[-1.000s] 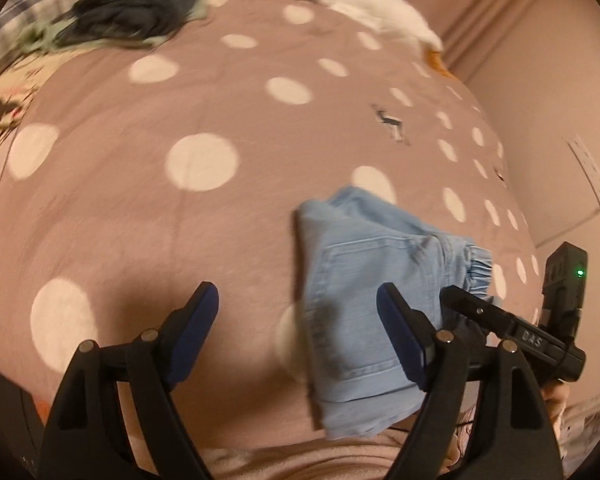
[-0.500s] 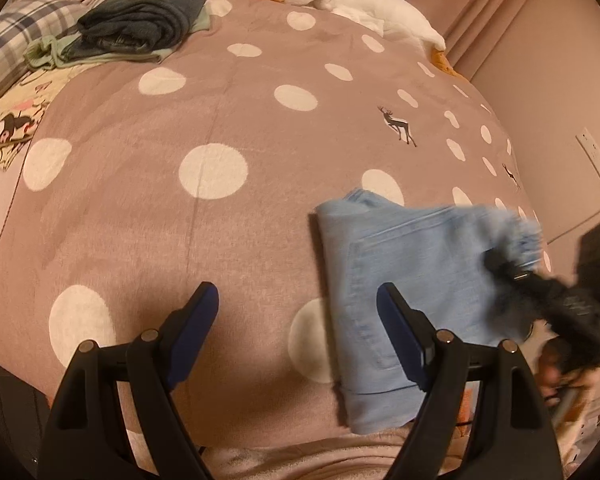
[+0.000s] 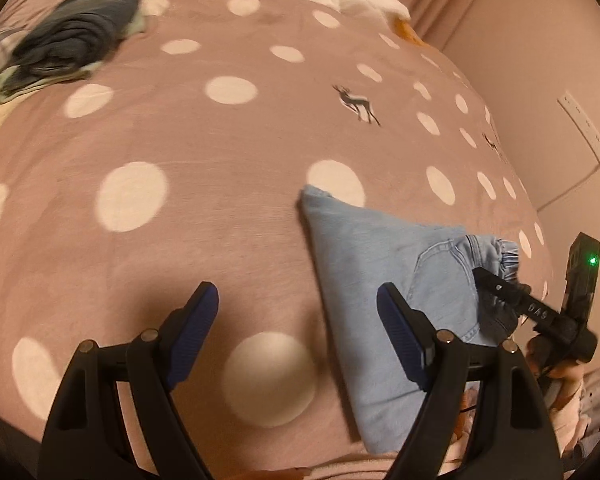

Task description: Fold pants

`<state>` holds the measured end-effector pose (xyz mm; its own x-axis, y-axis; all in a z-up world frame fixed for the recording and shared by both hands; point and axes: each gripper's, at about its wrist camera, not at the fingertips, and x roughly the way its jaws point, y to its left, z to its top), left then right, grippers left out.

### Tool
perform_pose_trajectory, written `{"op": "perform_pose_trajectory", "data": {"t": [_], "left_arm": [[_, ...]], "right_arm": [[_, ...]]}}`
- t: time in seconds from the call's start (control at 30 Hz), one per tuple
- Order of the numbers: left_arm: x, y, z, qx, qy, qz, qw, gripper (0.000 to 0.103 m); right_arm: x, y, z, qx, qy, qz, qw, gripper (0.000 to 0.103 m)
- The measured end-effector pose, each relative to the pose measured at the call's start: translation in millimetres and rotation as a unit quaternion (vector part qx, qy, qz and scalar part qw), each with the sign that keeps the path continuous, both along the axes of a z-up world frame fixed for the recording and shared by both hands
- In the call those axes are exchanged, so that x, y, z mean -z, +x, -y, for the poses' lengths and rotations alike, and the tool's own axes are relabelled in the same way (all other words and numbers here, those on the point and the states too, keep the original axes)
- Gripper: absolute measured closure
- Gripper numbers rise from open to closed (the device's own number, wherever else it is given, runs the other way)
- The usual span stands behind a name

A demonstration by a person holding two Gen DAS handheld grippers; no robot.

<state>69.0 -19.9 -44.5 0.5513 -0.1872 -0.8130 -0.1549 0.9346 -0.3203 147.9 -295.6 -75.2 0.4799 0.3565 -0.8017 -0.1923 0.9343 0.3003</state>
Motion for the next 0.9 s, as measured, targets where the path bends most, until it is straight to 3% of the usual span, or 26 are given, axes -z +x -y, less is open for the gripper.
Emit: {"op": "perform_pose_trajectory", "data": {"t": [0.1, 0.2, 0.33, 0.53, 0.77, 0.9], "left_arm": [[12, 19, 9, 0.019, -0.009, -0.02, 0.9996, 0.022], [22, 29, 16, 0.04, -0.023, -0.021, 0.9987, 0.022], [47, 32, 29, 0.066, -0.044, -0.076, 0.994, 0.022], [53, 17, 49, 0.098, 0.0, -0.065, 0.9931, 0.011], [56, 10, 43, 0.089, -0.023, -0.055, 0.9942, 0.007], [57, 7, 48, 0.093, -0.016, -0.048, 0.9944, 0.005]], "right_arm": [[-5, -3, 0, 0.02, -0.029, 0.013, 0.999, 0.031], [-7, -3, 3, 0.023, -0.026, 0.009, 0.999, 0.03], [-6, -4, 4, 0.029, -0.024, 0.005, 0.999, 0.026], [5, -4, 11, 0.042, 0.002, -0.008, 0.999, 0.021], [10, -6, 18, 0.051, 0.029, -0.021, 0.998, 0.019], [10, -9, 19, 0.051, 0.03, -0.023, 0.998, 0.018]]}}
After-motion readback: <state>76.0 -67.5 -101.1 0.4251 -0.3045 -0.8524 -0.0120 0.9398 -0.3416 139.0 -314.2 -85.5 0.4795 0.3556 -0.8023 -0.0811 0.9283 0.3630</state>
